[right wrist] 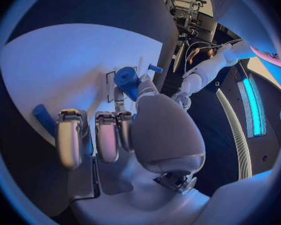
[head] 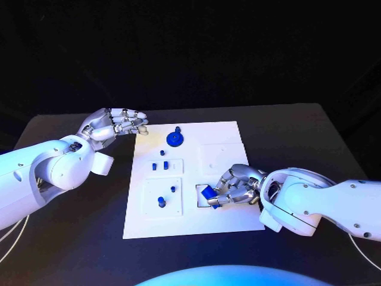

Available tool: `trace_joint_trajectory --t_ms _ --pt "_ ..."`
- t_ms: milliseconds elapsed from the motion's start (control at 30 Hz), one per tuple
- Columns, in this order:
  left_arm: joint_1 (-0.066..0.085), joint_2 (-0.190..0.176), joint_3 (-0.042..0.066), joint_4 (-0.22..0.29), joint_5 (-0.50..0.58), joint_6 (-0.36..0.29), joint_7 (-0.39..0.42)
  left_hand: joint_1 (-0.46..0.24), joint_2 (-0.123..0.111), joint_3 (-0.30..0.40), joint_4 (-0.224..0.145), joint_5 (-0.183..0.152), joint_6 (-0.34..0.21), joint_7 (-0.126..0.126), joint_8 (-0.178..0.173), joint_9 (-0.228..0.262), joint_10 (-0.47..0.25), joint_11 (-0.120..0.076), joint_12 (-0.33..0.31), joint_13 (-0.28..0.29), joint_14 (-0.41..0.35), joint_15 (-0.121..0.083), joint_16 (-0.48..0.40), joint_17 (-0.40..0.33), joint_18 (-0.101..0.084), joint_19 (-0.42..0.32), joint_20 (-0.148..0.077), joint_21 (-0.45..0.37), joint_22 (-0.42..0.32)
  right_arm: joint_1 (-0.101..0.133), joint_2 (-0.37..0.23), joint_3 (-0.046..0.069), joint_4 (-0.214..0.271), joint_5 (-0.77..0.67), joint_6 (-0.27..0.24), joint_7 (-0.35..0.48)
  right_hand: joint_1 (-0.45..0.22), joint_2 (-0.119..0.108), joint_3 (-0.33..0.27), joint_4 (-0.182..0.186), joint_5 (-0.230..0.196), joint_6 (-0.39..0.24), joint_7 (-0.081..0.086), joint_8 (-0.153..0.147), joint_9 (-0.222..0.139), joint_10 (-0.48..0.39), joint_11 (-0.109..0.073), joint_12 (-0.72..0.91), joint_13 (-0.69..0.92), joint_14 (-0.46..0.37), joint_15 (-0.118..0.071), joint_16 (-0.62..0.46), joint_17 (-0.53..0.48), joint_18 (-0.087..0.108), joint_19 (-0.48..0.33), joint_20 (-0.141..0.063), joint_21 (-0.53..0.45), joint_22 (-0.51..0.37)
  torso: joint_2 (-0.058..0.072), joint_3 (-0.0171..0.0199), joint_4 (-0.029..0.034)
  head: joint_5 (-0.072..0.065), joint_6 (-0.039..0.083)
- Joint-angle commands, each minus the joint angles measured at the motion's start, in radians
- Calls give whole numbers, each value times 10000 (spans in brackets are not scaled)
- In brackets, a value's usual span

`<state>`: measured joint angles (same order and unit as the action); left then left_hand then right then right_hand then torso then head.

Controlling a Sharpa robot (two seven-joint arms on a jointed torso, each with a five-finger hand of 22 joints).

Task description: Assemble the parts on the task board

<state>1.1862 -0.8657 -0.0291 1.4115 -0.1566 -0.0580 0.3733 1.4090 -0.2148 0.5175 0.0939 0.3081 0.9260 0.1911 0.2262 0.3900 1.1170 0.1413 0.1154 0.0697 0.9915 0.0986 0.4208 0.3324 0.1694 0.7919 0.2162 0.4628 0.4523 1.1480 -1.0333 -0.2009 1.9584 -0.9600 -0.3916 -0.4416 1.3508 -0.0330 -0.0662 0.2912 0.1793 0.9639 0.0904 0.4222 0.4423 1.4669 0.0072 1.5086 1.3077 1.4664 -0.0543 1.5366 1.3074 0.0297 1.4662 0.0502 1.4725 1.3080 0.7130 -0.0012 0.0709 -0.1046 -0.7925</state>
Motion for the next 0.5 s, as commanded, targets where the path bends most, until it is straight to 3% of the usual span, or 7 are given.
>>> trace_joint_trajectory --t_ms 33,500 --pt "1 14 7 33 43 171 43 -77 16 -31 28 6 -28 46 -54 0 19 35 -41 16 20 48 -48 13 92 -30 74 -36 -8 -36 83 -1 -26 -91 -233 20 -146 37 -82 15 1 196 -107 85 73 474 -34 -62 1749 784 -75 1 1270 -108 809 -62 -5 2379 -6 3 10 3 -11" --pt "2 4 7 41 43 171 34 -77 16 -31 28 6 -28 46 -54 0 19 35 -41 16 20 48 -48 13 92 -30 74 -36 -8 -74 569 0 -242 -1245 -366 -658 -1080 319 -345 28 0 464 -223 228 134 506 -131 -79 1780 795 -149 3 1318 -118 822 -114 58 2393 -2 2 1 71 -18"
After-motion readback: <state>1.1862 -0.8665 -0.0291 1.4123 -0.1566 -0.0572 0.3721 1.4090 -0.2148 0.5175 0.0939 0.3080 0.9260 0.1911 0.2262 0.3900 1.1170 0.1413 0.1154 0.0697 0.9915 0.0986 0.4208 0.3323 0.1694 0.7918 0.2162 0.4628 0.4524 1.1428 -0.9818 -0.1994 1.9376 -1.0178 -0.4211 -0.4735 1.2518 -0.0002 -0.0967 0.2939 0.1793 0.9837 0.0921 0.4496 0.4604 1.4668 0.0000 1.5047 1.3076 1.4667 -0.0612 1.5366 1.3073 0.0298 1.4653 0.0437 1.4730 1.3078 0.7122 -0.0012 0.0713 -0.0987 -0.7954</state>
